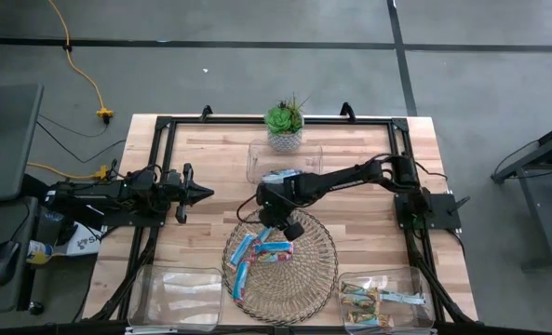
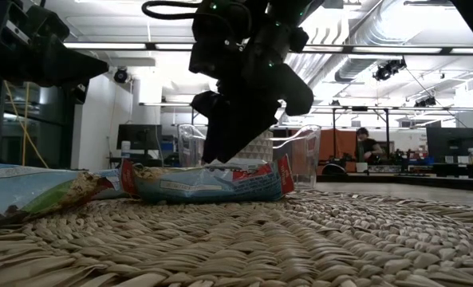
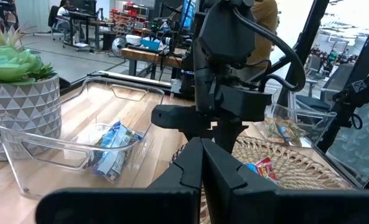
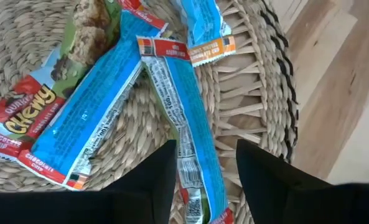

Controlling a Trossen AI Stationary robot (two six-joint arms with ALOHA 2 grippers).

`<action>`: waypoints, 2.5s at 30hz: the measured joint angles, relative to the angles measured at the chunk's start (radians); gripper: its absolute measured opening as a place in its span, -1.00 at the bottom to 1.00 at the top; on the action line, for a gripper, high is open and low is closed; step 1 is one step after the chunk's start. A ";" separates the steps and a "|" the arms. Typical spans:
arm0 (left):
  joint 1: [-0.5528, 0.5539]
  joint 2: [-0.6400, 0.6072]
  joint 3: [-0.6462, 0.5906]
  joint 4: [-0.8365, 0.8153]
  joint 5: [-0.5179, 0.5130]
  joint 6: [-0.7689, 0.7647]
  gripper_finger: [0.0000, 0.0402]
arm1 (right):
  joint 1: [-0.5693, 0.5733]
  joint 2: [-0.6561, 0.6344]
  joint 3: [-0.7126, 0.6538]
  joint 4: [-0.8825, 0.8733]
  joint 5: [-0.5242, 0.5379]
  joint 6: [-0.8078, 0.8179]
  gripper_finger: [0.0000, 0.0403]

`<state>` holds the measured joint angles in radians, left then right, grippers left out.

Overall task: Pick and place Granola Bars by type
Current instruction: Put the red granola bar into the bottom left transparent bin

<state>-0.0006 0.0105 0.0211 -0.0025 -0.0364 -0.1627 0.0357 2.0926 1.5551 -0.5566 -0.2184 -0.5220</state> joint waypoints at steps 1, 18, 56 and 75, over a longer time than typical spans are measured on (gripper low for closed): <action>0.000 0.000 0.000 0.000 0.000 0.000 -1.00 | 0.001 0.000 0.000 0.000 0.000 0.000 -0.26; 0.000 0.000 0.000 0.000 0.000 0.000 -1.00 | 0.013 0.017 0.000 -0.006 0.007 0.026 -0.26; 0.000 0.000 0.000 0.000 0.000 0.000 -1.00 | 0.030 0.088 0.020 -0.040 0.065 0.328 -0.68; 0.000 0.000 0.000 0.000 0.000 0.000 -1.00 | 0.013 0.092 0.427 -0.293 -0.108 0.518 -0.69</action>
<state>-0.0006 0.0108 0.0212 -0.0025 -0.0364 -0.1626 0.0486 2.1850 1.9819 -0.8495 -0.3266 -0.0038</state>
